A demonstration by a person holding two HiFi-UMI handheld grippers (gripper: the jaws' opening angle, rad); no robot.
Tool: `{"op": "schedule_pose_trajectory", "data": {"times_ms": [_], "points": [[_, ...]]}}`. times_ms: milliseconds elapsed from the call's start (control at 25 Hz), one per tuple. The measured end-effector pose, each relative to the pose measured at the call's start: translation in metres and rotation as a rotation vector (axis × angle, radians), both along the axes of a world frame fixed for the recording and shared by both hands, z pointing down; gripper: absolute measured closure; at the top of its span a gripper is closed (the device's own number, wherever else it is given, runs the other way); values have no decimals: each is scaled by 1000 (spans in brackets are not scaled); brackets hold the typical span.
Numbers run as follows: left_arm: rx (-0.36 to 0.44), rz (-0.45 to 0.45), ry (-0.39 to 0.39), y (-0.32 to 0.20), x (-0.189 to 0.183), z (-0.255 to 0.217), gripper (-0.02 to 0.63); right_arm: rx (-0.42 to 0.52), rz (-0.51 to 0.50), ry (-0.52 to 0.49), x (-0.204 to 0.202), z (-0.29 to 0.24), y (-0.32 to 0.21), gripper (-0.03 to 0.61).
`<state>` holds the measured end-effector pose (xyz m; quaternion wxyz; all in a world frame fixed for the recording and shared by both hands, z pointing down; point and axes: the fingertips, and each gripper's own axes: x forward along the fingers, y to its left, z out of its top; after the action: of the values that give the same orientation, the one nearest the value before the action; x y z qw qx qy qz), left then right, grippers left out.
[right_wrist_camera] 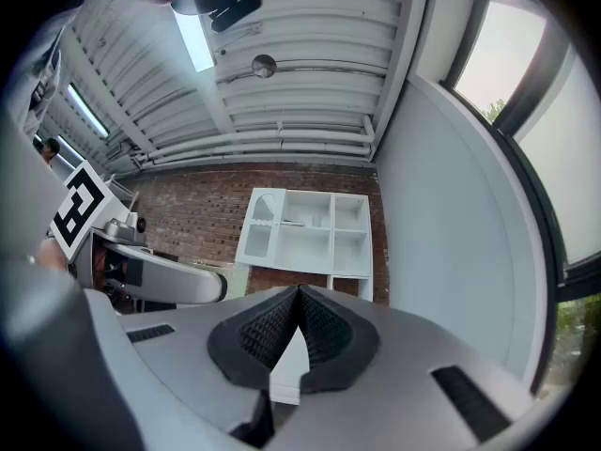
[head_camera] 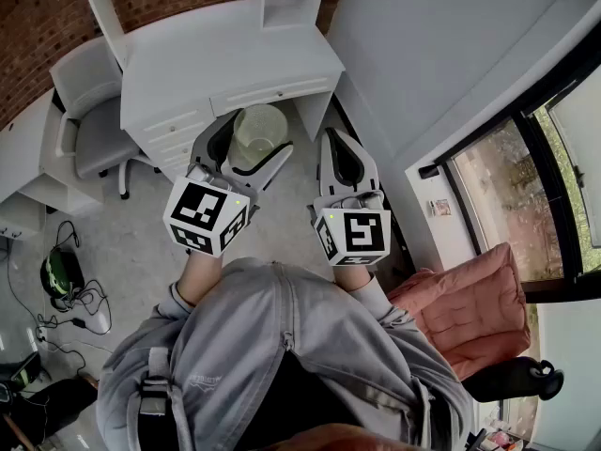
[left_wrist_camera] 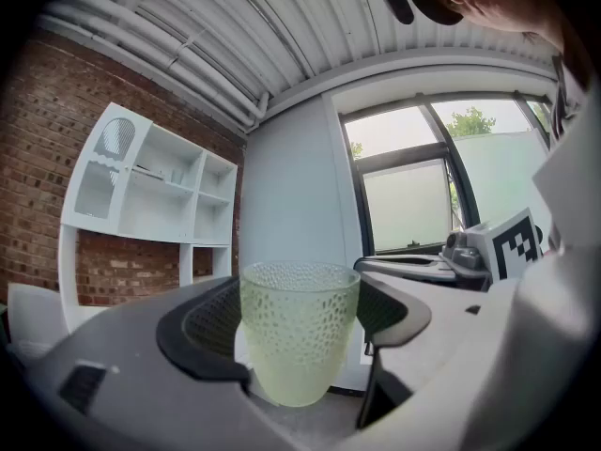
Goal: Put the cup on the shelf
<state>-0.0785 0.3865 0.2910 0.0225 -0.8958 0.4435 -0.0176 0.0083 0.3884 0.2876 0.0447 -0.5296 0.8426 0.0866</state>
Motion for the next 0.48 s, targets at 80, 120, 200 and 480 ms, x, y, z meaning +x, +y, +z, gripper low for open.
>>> {"op": "schedule_pose_trajectory", "data": {"times_ms": [80,120,200,480], "points": [[2,-1,0,0,4,-1,238,4,-5,2,3,-1,0,552],[3,-3,-1,0,6,-1,238,6,-7,3,5,-1,0,552],[5,-6,-3,-1,10,-2,238,7,-12,0,8,-2,-2,552],[3,-23,-2,-9,26,0,238,14,-61,-44,23,-4,-11,552]]}}
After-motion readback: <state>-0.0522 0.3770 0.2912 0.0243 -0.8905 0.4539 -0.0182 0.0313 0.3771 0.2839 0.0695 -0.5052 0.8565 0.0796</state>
